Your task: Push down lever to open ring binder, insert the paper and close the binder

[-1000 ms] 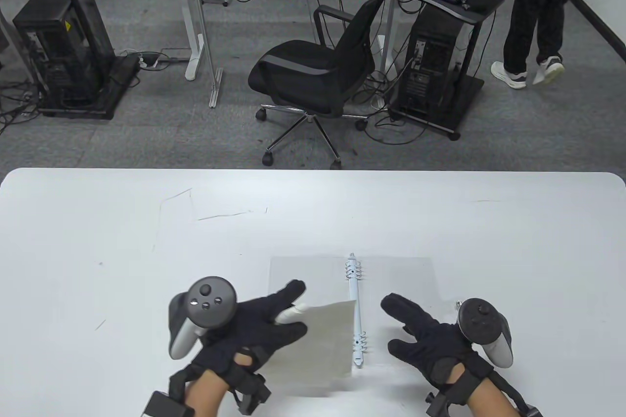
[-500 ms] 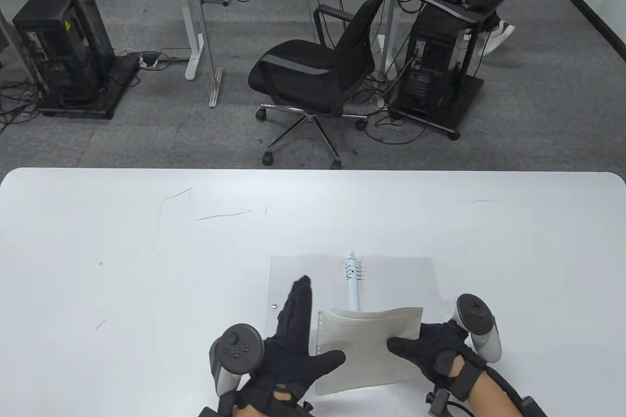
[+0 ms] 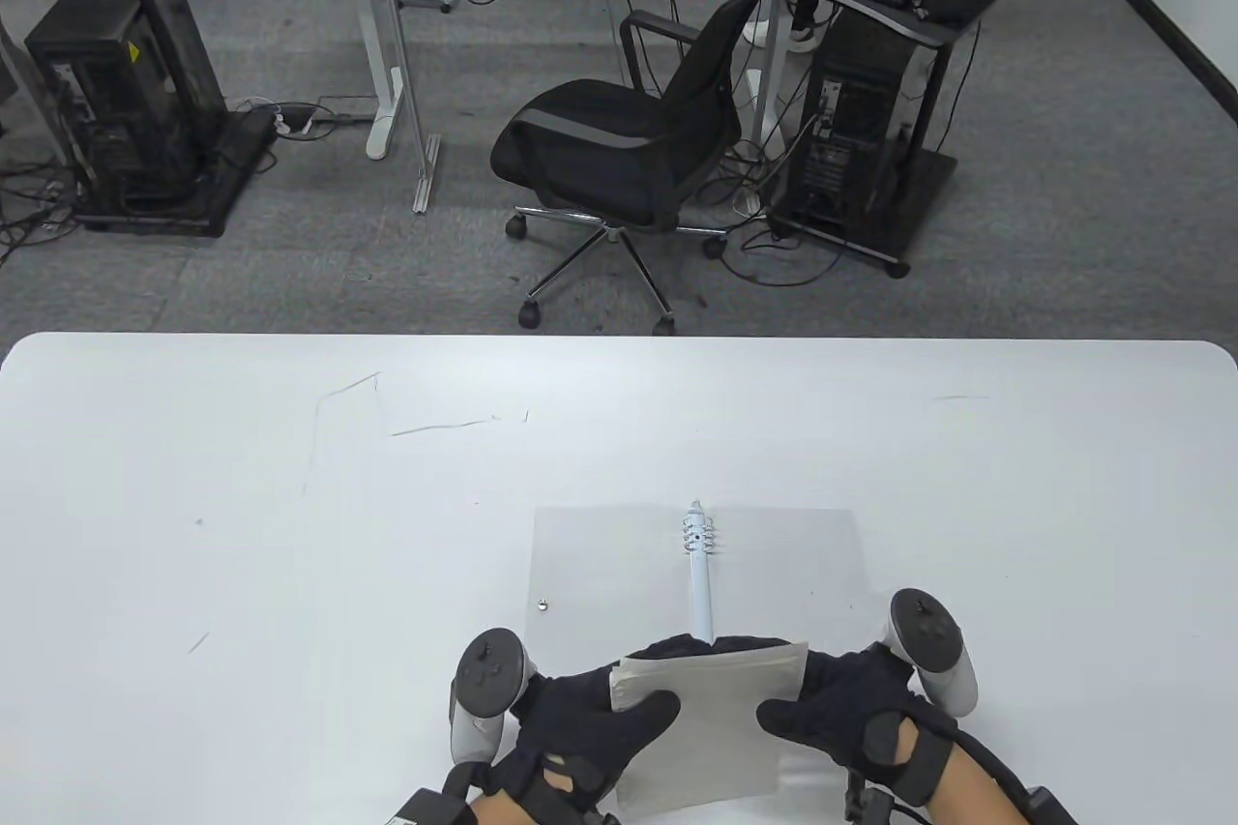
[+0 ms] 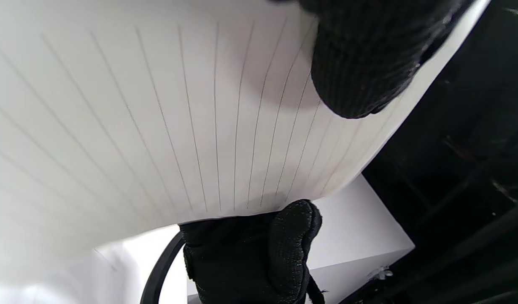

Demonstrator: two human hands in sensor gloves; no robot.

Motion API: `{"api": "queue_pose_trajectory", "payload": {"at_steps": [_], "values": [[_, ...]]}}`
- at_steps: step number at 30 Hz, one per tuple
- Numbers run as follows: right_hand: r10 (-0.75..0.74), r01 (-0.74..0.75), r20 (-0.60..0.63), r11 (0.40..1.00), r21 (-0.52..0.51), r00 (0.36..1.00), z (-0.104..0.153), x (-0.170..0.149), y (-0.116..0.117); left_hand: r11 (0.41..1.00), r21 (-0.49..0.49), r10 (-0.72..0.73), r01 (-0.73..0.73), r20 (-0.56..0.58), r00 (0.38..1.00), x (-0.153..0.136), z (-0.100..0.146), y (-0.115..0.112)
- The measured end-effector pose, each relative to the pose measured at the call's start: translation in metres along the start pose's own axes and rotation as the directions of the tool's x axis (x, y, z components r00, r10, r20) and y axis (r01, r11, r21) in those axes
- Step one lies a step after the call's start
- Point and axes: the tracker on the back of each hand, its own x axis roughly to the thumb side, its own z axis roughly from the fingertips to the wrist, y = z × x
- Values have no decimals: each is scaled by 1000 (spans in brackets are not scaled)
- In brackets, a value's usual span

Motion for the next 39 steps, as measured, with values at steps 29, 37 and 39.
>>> {"api": "queue_pose_trajectory", "payload": {"at_steps": [29, 37, 39], "values": [[0, 2, -72, 1000, 22, 997, -7, -30, 13, 985, -37, -169, 168, -12, 986, -15, -1, -11], [-45, 47, -47, 998, 37, 998, -9, -26, 18, 982, -126, -140, 143, 27, 990, -7, -4, -17], [-2, 3, -83, 1000, 22, 997, -9, -34, 17, 985, -118, -132, 129, -17, 991, -17, -4, -14]]}}
